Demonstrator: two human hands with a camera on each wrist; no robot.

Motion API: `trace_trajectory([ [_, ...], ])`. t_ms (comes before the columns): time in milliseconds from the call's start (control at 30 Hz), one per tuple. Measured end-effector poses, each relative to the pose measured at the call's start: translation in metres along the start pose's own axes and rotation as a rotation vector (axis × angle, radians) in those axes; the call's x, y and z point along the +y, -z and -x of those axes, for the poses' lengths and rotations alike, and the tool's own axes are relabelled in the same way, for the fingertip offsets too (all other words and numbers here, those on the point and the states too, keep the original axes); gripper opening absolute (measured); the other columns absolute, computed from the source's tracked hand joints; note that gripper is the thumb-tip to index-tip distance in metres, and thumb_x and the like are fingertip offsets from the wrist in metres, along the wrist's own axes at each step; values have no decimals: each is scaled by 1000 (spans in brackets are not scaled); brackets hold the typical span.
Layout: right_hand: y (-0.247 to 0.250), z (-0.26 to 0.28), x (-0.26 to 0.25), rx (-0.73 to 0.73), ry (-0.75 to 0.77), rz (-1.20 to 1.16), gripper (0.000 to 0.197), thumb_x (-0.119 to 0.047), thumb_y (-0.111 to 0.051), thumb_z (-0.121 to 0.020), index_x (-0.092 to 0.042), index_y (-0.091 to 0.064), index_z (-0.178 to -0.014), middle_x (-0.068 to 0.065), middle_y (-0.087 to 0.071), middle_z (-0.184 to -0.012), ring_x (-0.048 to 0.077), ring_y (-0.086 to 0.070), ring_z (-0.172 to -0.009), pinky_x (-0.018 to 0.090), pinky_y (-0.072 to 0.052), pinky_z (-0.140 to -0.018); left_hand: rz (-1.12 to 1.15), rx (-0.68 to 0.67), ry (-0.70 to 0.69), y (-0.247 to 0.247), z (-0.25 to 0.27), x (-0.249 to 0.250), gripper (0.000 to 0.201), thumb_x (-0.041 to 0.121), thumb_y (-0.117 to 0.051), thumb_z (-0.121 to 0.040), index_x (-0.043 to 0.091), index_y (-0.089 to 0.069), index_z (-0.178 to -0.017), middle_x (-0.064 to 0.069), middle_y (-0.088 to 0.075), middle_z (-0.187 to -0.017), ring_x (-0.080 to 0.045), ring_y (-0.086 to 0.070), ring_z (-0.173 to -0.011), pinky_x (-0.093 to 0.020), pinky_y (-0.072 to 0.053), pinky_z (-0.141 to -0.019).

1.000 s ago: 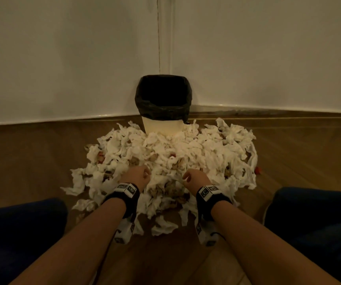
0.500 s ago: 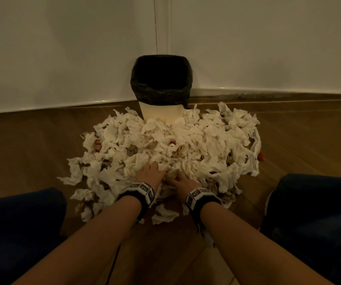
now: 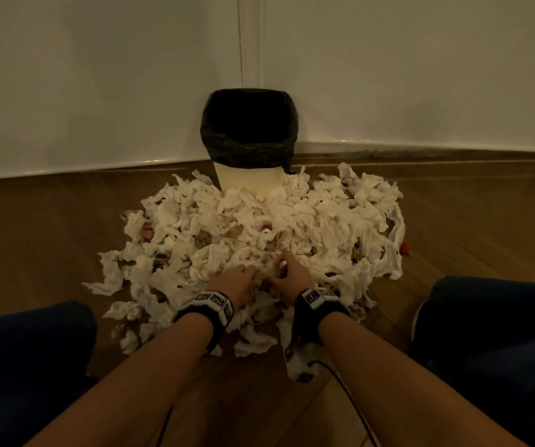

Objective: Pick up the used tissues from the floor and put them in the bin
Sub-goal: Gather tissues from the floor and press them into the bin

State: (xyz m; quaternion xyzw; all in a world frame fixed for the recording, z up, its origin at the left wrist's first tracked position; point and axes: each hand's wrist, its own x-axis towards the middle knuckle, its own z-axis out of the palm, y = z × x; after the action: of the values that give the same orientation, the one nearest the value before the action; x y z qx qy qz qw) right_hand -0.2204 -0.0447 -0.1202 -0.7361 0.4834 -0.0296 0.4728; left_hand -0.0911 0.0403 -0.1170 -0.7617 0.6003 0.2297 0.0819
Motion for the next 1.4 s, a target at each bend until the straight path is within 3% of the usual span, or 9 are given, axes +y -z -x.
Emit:
trace_trajectory([
  [167,18,-1,-7,4,13,-54,28,-25,-65,-87,-16,-64,-114,3,-64,-114,11,-51,-86,24,-43,-75,181,142,-18,19,0,-1,33,24,-61,-85,20,-44,-113,-4,-54,-112,-23,-56,-95,-30,-43,-71],
  [300,37,3,-22,70,8,-253,29,-23,-69,-84,-13,-66,-112,6,-64,-110,21,-59,-99,34,-53,-83,383,260,-12,42,2,0,24,24,-64,-83,21,-48,-100,1,-53,-93,-18,-53,-83,-27,-42,-67],
  [433,57,9,-41,122,37,-430,24,-25,-70,-83,-16,-66,-104,0,-58,-95,18,-57,-92,27,-52,-69,720,442,36,63,7,1,21,14,-66,-81,22,-48,-85,9,-53,-91,-13,-54,-79,-17,-40,-62],
  [767,93,14,-77,163,97,-850,24,-15,-56,-94,-16,-63,-116,3,-60,-101,16,-56,-85,29,-50,-73,1141,570,51,109,14,3,13,17,-62,-88,20,-49,-88,-9,-60,-108,-26,-62,-92,-43,-56,-76],
  [900,101,9,-77,270,121,-735,25,-11,-52,-94,-10,-64,-116,3,-62,-96,13,-56,-80,24,-51,-69,1157,665,56,133,13,-1,14,15,-63,-87,23,-52,-88,-8,-57,-114,-28,-63,-96,-47,-54,-82],
  [1033,96,4,-59,382,90,-466,23,-8,-52,-92,-12,-68,-108,7,-66,-103,22,-61,-90,33,-53,-79,1038,813,62,169,3,-9,14,16,-67,-84,19,-56,-92,-1,-56,-88,-26,-63,-90,-42,-55,-78],
  [1200,81,-5,-35,357,31,-227,21,-10,-51,-91,-23,-67,-90,6,-68,-98,12,-52,-61,21,-43,-58,981,866,104,224,-19,-17,21,27,-69,-81,23,-57,-97,3,-59,-83,-16,-59,-82,-30,-52,-71],
  [1333,76,-13,-29,243,5,-15,22,-13,-48,-93,-16,-69,-101,8,-66,-110,19,-59,-86,25,-45,-73,932,886,162,251,-47,-18,32,27,-69,-82,16,-58,-110,2,-62,-86,-10,-54,-73,-5,-40,-51],
  [1400,77,-17,-28,192,12,97,24,-14,-47,-94,-14,-68,-106,8,-64,-115,23,-59,-100,26,-43,-78,896,880,177,255,-60,-17,37,26,-66,-84,15,-55,-118,-3,-65,-101,-13,-58,-83,-8,-43,-63],
])
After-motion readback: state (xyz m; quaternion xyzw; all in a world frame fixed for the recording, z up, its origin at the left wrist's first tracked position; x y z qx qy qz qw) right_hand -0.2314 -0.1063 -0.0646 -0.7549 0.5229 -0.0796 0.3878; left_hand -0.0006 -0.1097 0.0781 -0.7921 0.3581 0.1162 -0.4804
